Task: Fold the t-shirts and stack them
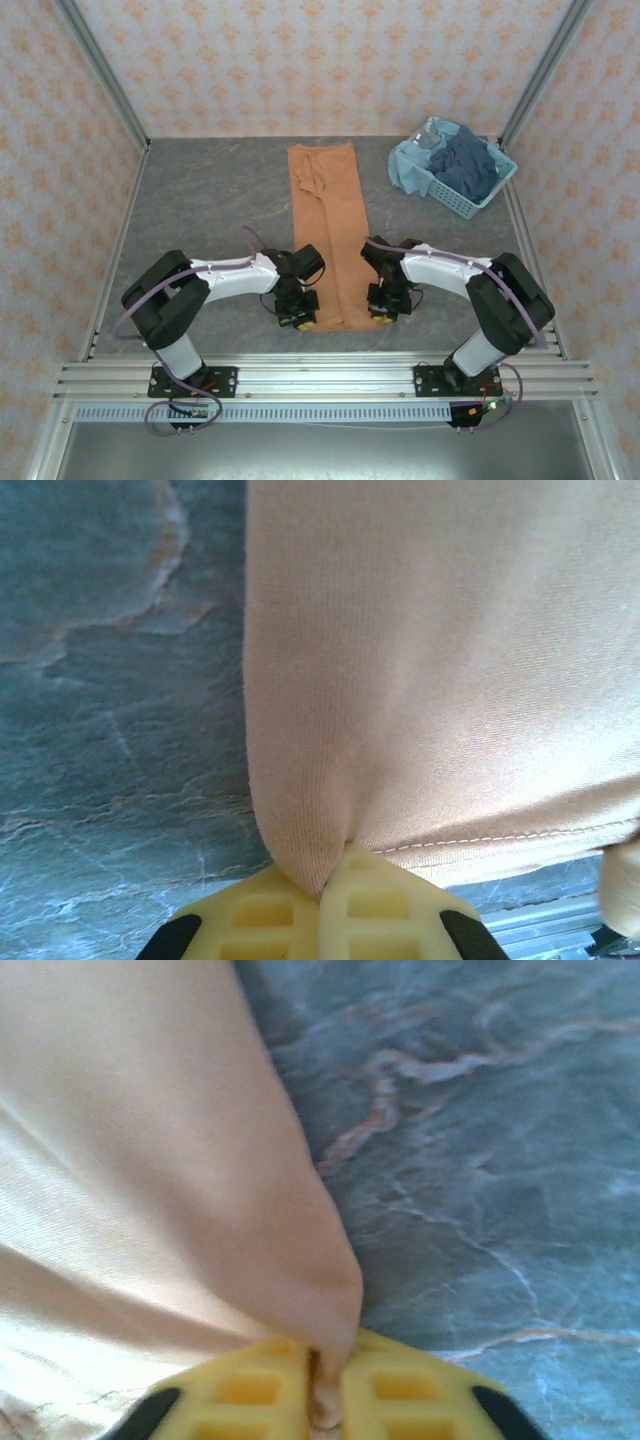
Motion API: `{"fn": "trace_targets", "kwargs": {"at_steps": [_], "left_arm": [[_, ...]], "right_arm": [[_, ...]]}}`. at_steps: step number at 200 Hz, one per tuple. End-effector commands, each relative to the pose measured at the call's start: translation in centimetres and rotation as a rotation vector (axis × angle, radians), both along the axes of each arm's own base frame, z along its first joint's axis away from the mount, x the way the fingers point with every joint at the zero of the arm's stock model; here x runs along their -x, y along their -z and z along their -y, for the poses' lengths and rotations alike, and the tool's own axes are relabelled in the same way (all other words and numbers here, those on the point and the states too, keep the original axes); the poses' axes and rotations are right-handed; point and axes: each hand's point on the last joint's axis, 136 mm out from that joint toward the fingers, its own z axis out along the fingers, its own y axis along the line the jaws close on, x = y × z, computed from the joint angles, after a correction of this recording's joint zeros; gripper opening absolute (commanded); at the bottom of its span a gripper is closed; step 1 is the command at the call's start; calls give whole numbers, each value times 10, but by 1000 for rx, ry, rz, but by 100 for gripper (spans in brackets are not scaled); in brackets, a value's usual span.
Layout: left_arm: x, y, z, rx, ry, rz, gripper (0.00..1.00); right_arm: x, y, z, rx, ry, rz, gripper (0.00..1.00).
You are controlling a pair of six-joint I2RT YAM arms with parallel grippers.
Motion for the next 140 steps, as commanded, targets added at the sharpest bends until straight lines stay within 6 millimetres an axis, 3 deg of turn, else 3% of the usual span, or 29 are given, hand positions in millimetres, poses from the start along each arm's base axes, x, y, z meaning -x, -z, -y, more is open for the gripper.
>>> {"fn": "trace_targets", "kwargs": {"at_steps": [1, 25, 50, 96, 140], "left_arm": [[32, 20, -45, -156, 28, -84, 0], [37, 11, -47, -113, 36, -67, 0], [26, -9, -38, -60, 29, 6, 0], [-11, -43, -29, -41, -42, 144, 0], [-61, -71, -28, 8, -161, 238, 0]], "right_arm": [[14, 2, -9, -16, -22, -24, 0], [27, -13, -19, -56, -34, -39, 0], [24, -30, -18, -51, -24, -7, 0], [-1, -59, -21, -23, -10, 83, 0], [-45, -86, -23, -29, 35, 169, 0]]}}
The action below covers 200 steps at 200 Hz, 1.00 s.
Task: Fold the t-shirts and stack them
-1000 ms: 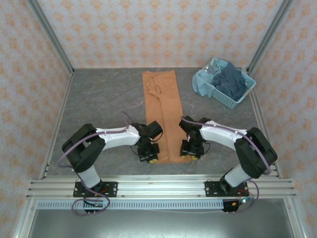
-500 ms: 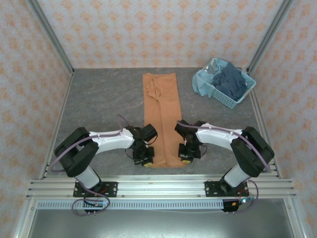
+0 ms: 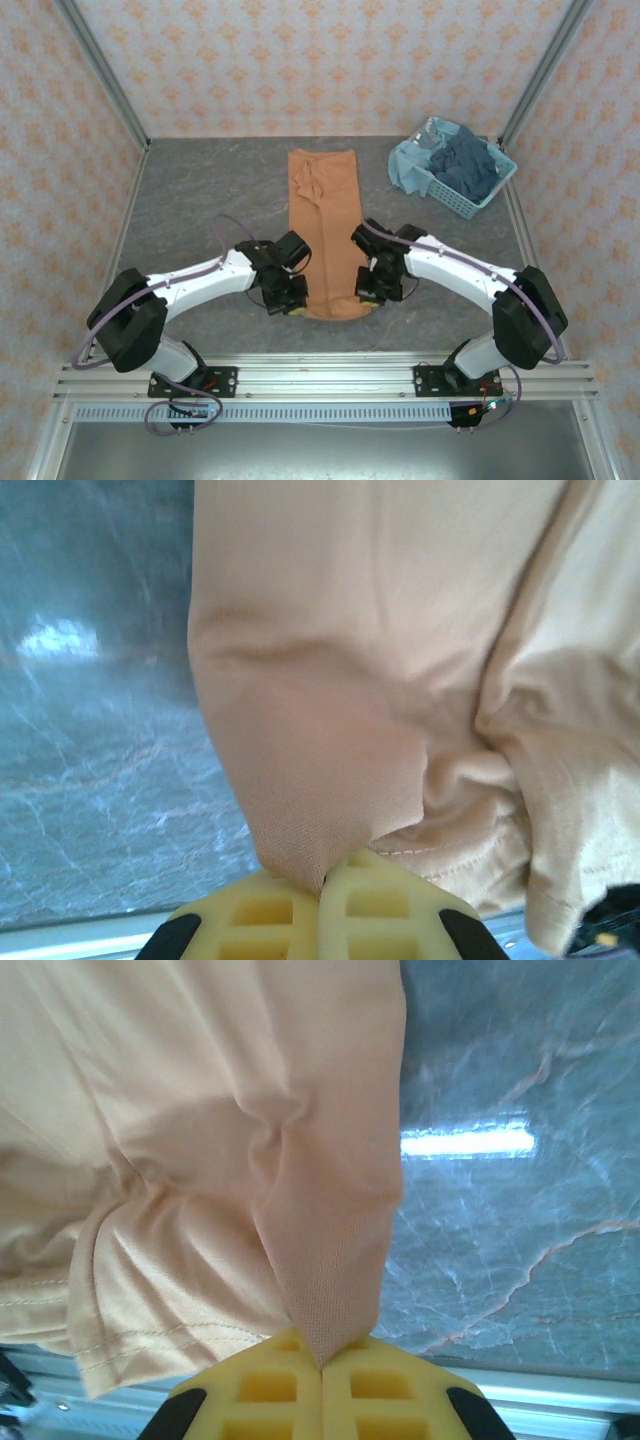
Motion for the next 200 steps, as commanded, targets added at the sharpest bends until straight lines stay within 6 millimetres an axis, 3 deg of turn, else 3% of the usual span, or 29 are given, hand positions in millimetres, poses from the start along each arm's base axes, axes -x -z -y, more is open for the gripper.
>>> {"fn": "trace_targets", "kwargs": {"at_steps": [1, 26, 51, 107, 159, 165, 190, 200], "left_arm": [[-29, -18, -5, -3, -80, 66, 0], [-58, -29, -3, 13, -114, 95, 0], [-89, -41, -12, -1, -175, 132, 0], [-156, -51, -20, 29, -254, 165, 0], [-209, -44, -24, 31, -261, 180, 0], [-215, -32, -25, 18, -264, 161, 0], [-235, -21, -29, 7, -263, 155, 0], [-242, -17, -34, -14, -259, 154, 5]], "right_arm": [[-21, -13, 10, 54, 27, 38, 0], [-50, -26, 2, 56, 17, 73, 0], [-82, -36, 1, 73, 19, 113, 0], [-153, -44, -10, 70, 17, 172, 0], [-208, -34, -17, 54, 28, 185, 0], [-213, -32, -18, 51, 26, 183, 0], [-233, -18, -20, 23, 39, 162, 0], [-241, -11, -23, -5, 45, 154, 2]]}}
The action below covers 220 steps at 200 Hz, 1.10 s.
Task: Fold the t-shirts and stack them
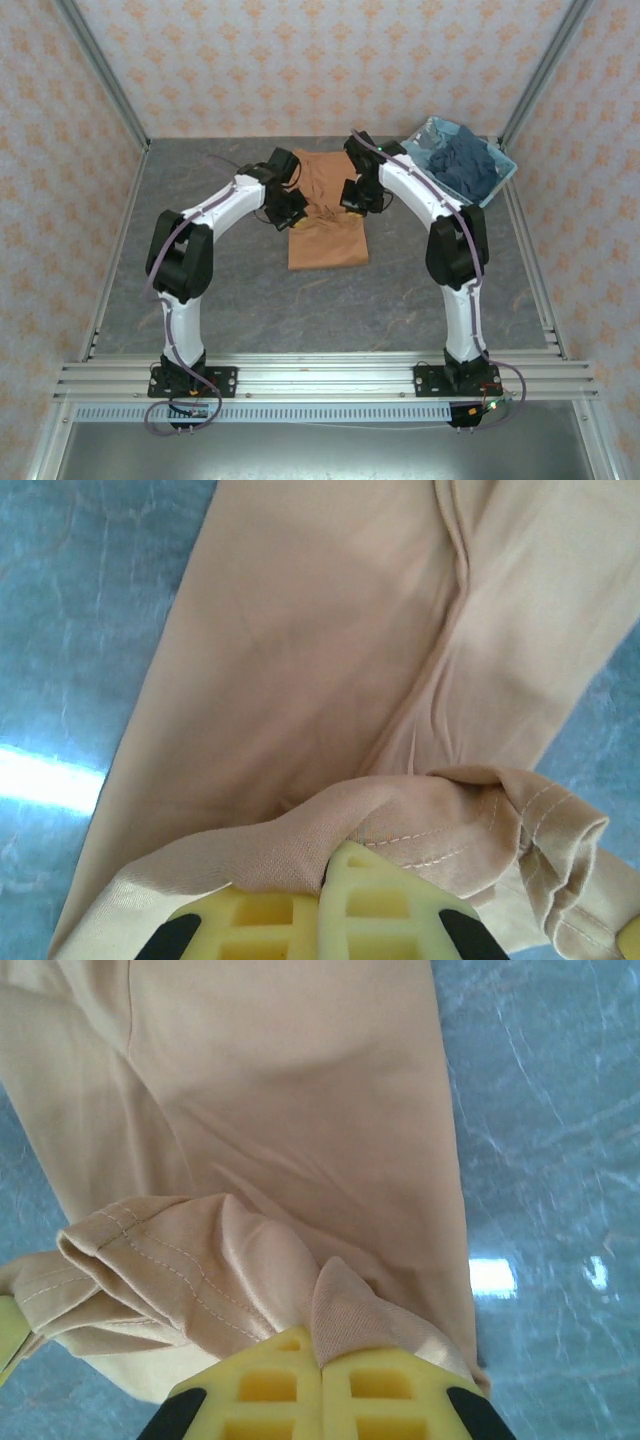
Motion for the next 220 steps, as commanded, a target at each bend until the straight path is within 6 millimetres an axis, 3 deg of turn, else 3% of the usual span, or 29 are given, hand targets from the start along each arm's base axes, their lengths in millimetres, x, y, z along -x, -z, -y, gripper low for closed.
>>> {"fn": "trace_targets", "kwargs": {"at_steps": [1, 9, 21, 33, 48, 62, 88, 93, 111, 134, 160, 190, 220], "left_arm": [[-11, 3, -11, -38, 26, -10, 5], [-17, 8, -16, -50, 21, -19, 15], [-29, 10, -22, -48, 3, -9, 38], [-44, 2, -27, -40, -17, 48, 50], [-58, -20, -27, -18, -35, 135, 57], [-55, -32, -31, -29, -47, 164, 57], [-20, -24, -47, -62, -72, 130, 56], [-12, -30, -47, -45, -76, 143, 55], [18, -16, -44, -4, -84, 96, 44], [56, 0, -32, 10, -69, 47, 39], [86, 21, -17, 18, -39, -21, 46], [100, 48, -10, 59, -84, -84, 51], [99, 60, -11, 50, -102, -98, 52]], "right_arm": [[-11, 13, 1, -23, -10, -37, 3], [-20, 17, 2, -28, 0, -29, 15], [-34, 21, 6, -35, 17, -13, 35], [-48, 19, 12, -39, 36, 10, 49], [-60, 11, 22, -25, 60, 43, 58], [-62, 0, 31, 1, 73, 76, 63], [-41, -9, 44, 19, 95, 98, 65], [-35, -7, 47, 21, 108, 97, 65], [-8, -4, 55, -4, 150, 97, 60], [25, 5, 49, -75, 161, 80, 45], [61, 26, 31, -144, 145, -9, 48], [85, 51, 26, -195, 200, -86, 56], [89, 67, 26, -196, 224, -126, 59]]}}
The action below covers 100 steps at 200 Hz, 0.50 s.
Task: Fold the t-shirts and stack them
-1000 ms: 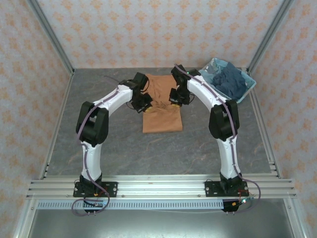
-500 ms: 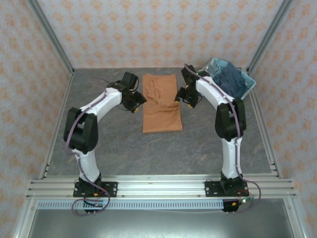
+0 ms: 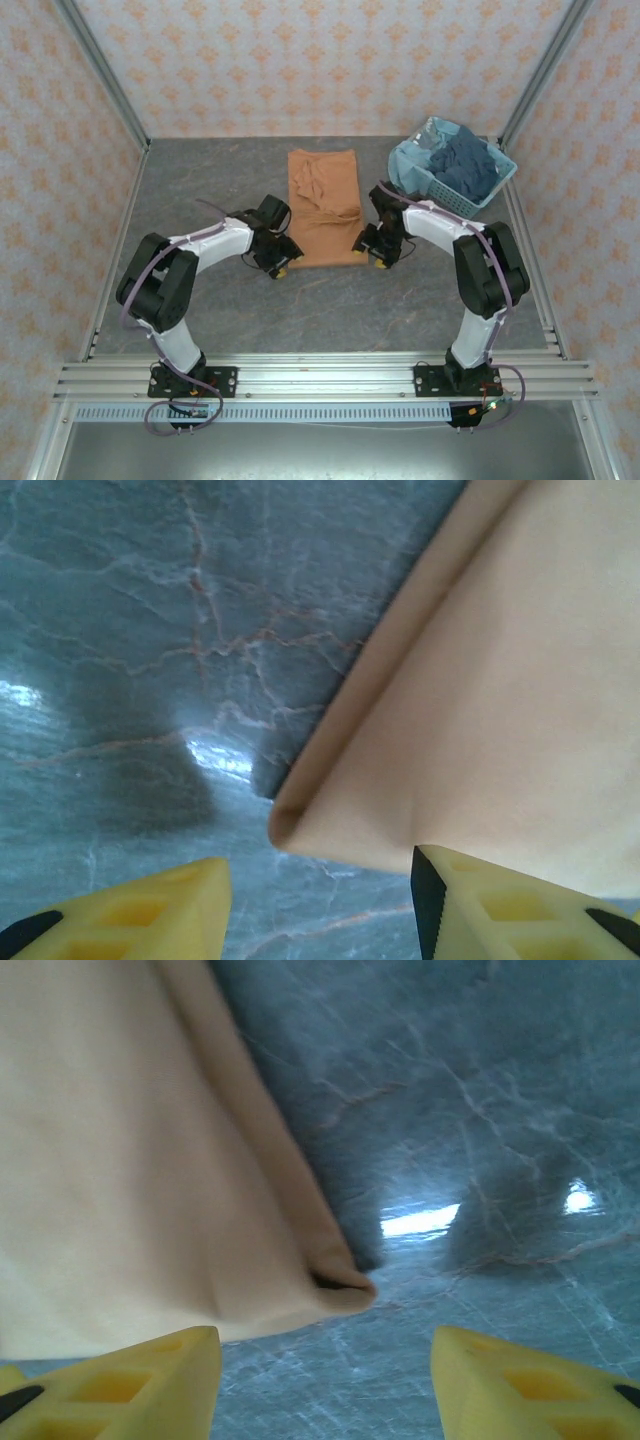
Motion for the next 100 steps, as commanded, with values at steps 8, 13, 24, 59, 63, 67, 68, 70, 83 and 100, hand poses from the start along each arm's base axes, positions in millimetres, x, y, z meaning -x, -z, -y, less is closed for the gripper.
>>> {"fn": "trace_targets", "kwargs": {"at_steps": [8, 13, 24, 59, 63, 67, 68, 70, 83, 100], "left_arm": [[-14, 8, 7, 40, -53, 17, 52], [-15, 10, 8, 45, -56, 17, 52], [-20, 13, 11, 55, -65, 23, 52], [-33, 22, 18, 57, -65, 20, 41], [-34, 24, 18, 54, -65, 18, 39], [-36, 25, 18, 53, -66, 17, 37], [-36, 25, 18, 52, -66, 17, 36], [-38, 25, 19, 54, -66, 21, 35], [-44, 21, 22, 54, -62, 33, 26], [-51, 26, 23, 41, -62, 33, 14]], "right_arm": [[-12, 2, -10, -55, 47, 18, 59], [-11, 5, -10, -51, 48, 10, 59], [-13, 7, -11, -54, 49, 7, 58], [-12, 22, -11, -35, 57, -36, 48], [-12, 24, -11, -32, 60, -42, 47], [-12, 26, -11, -31, 64, -47, 46], [-12, 26, -11, -30, 66, -49, 46], [-12, 27, -11, -30, 69, -50, 46], [-15, 30, -12, -34, 86, -49, 41], [-25, 30, -14, -35, 104, -32, 32]]}}
